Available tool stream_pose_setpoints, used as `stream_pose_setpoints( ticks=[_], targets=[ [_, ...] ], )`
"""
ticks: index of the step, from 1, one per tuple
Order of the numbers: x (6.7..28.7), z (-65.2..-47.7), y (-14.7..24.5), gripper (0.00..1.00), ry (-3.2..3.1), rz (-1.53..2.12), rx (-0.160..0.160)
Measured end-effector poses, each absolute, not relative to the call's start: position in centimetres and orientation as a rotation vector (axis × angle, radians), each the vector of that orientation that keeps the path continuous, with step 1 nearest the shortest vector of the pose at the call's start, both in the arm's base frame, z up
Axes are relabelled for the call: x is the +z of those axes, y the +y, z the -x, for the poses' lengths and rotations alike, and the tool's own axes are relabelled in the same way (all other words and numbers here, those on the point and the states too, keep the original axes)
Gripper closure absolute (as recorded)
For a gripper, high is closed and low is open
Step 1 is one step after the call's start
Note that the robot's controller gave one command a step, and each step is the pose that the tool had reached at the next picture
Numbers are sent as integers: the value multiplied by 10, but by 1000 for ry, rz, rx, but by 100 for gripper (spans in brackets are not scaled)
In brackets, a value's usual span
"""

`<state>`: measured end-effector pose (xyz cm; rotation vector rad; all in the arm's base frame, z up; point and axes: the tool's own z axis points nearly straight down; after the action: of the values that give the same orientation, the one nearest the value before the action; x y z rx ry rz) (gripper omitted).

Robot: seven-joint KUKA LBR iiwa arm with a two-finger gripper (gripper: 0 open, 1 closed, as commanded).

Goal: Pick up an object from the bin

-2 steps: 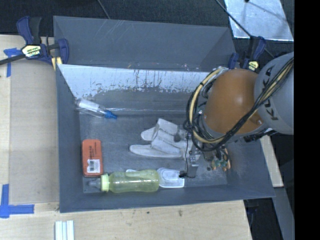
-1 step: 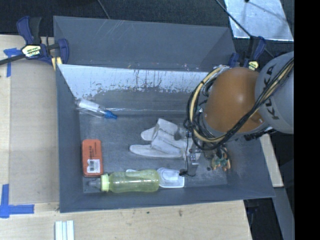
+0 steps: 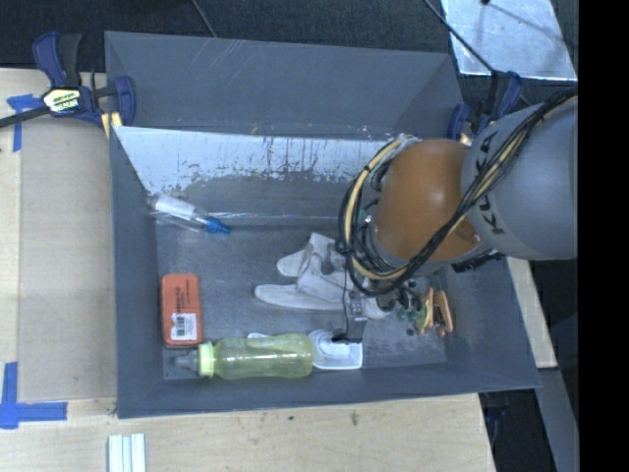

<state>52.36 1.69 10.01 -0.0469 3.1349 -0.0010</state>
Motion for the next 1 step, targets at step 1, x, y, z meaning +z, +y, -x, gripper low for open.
stream_pose_setpoints(
  ticks=[1],
  targets=[
    [73,-537,31,100,3127,-121,0]
  ],
)
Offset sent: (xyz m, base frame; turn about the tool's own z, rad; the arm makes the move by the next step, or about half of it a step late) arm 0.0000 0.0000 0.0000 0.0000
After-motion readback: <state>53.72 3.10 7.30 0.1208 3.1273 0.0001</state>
